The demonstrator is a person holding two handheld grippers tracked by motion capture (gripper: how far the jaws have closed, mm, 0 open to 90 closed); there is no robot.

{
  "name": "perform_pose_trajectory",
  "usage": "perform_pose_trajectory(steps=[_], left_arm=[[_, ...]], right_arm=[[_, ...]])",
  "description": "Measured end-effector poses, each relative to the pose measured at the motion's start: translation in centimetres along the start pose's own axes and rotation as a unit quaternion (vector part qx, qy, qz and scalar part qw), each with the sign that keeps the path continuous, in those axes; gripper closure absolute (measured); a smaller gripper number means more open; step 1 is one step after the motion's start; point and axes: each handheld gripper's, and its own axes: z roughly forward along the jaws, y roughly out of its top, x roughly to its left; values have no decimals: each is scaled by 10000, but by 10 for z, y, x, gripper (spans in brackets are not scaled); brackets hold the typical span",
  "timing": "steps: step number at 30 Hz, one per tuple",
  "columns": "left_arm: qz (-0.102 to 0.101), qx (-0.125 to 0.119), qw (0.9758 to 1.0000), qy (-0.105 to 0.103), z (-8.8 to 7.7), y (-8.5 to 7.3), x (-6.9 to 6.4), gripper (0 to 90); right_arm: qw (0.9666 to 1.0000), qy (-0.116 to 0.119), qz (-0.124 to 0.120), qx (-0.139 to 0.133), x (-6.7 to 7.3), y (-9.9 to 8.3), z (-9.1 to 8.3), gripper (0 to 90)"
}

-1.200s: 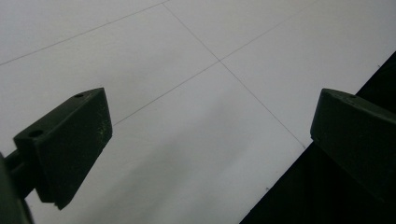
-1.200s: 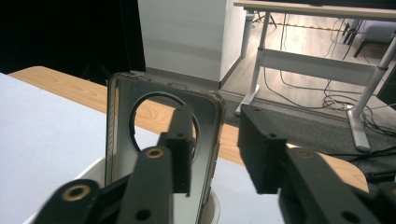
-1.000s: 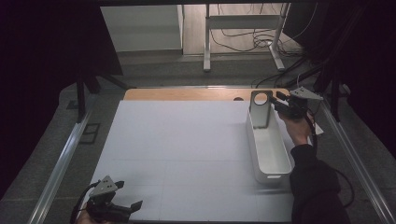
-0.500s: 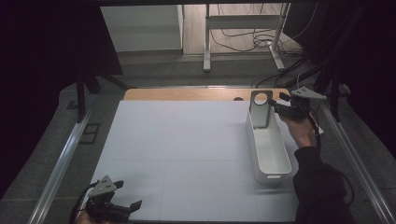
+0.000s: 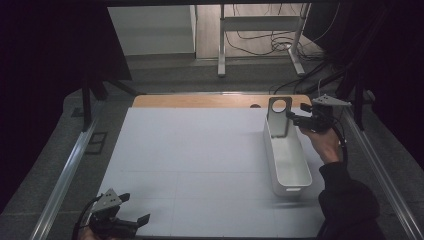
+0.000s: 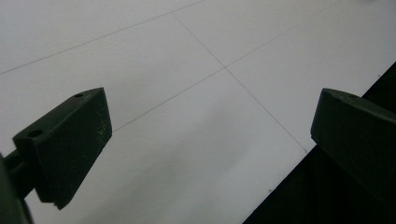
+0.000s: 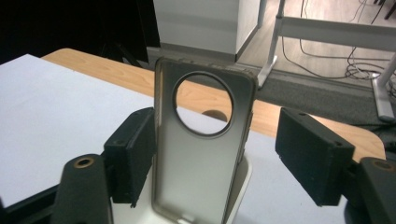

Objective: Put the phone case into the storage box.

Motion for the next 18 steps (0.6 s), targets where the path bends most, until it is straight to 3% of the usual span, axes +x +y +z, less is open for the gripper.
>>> perform_pose_trajectory(steps=[7,12,18], left_arm=[[-2,-17,10000,-15,-1,-1,0,0],[8,-36,10000,11,-3,-2,0,0],[-2,-56,10000,38,-4,-2,1,0]], right_arm=[[9994,75,37,327,10,2,-8,211],[9973,312,170,646,18,-3,-15,183],[9953,332,105,902,30,-8,-25,137]])
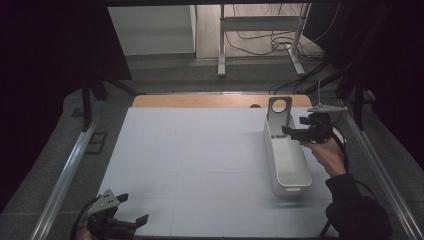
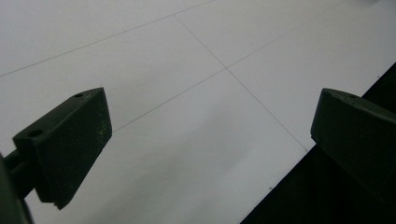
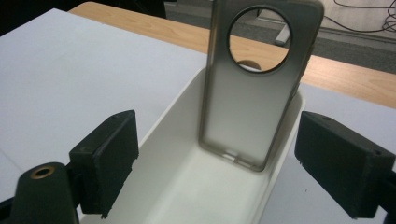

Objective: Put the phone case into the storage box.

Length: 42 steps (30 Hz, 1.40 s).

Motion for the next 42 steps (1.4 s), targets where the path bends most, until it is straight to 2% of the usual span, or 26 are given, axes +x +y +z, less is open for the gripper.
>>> perform_pose_trajectory(steps=[8,13,17,25,31,34,42], left_arm=[[-9,6,10000,-1,0,0,0,0],[-20,9,10000,4,0,0,0,0],[-40,18,10000,4,0,0,0,0],[-44,22,10000,2,0,0,1,0],[-58,22,10000,12,1,0,1,0],[-56,23,10000,11,0,0,1,0],[-76,13,10000,-3,1,0,1,0]], right_arm=[[9996,224,86,135,17,-11,-14,73],[9994,181,-28,302,31,-22,-22,22],[9992,164,-20,378,39,-31,-28,1],[9989,127,-25,449,53,-45,-42,0],[9986,-12,-127,508,63,-53,-57,0],[9985,5,-137,527,66,-55,-60,0],[9977,25,-173,653,81,-76,-73,0]])
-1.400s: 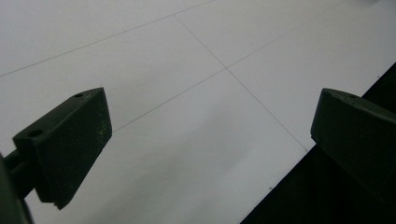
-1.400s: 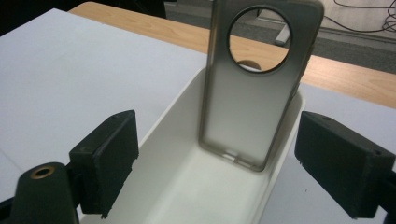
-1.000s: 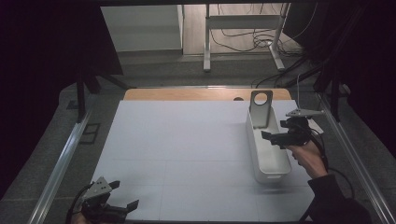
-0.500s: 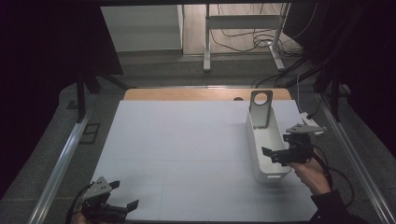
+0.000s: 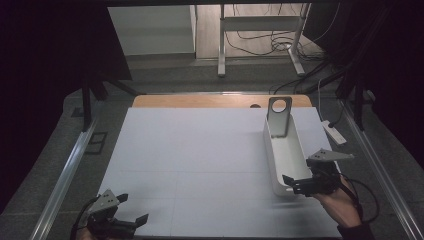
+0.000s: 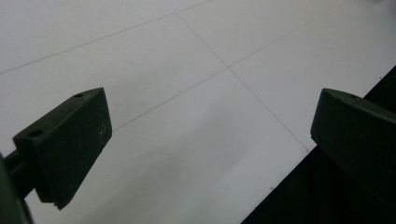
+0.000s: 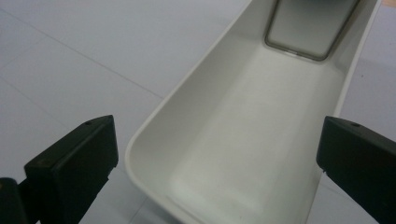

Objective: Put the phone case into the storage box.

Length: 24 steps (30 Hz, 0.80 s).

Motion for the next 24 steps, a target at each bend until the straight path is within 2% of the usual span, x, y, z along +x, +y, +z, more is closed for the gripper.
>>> perform_pose_trajectory(steps=[11,15,24], left_arm=[[-16,28,10000,39,0,0,0,0],[-13,27,10000,53,0,1,0,0],[-91,13,9999,102,0,0,1,0]], right_arm=[[9997,-63,228,-8,8,-24,-18,0],[9993,-134,323,141,12,-36,-21,0],[9989,-199,354,228,19,-54,-24,0]])
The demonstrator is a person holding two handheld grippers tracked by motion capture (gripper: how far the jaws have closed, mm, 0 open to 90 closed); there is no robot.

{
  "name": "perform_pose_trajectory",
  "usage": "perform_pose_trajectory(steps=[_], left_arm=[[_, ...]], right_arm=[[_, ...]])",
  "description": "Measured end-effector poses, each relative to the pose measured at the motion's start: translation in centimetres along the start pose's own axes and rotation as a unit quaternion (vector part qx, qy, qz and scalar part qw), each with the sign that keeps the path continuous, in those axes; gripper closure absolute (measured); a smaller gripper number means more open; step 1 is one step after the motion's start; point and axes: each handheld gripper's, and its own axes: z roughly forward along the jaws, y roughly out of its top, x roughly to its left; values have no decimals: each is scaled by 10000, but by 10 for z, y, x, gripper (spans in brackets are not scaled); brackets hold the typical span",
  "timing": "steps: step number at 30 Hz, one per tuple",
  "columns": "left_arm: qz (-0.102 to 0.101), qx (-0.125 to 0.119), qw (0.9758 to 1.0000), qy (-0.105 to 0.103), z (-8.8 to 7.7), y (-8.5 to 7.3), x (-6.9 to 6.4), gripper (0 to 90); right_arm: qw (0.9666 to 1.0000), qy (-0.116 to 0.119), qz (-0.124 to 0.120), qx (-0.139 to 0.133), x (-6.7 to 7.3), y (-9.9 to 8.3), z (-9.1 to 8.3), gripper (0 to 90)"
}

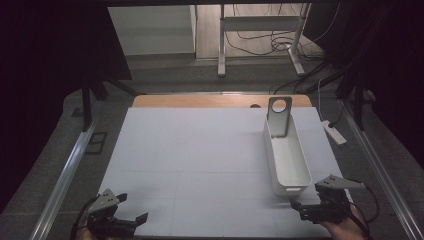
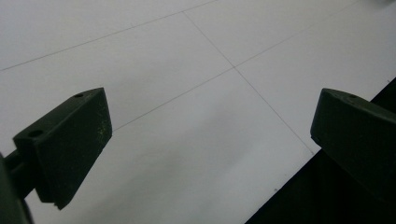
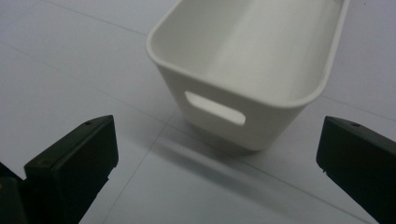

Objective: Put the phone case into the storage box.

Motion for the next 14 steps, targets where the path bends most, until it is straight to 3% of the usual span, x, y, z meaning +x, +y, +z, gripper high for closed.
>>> perform_pose_trajectory(steps=[7,10,14], left_arm=[[-62,21,10000,70,0,0,0,0],[-83,18,9999,80,0,0,1,0],[-83,16,9999,85,1,1,0,0]], right_arm=[[10000,3,-54,69,3,-17,3,0],[9999,-113,-94,-18,5,-18,1,0],[9997,-154,-171,128,7,-17,3,0]])
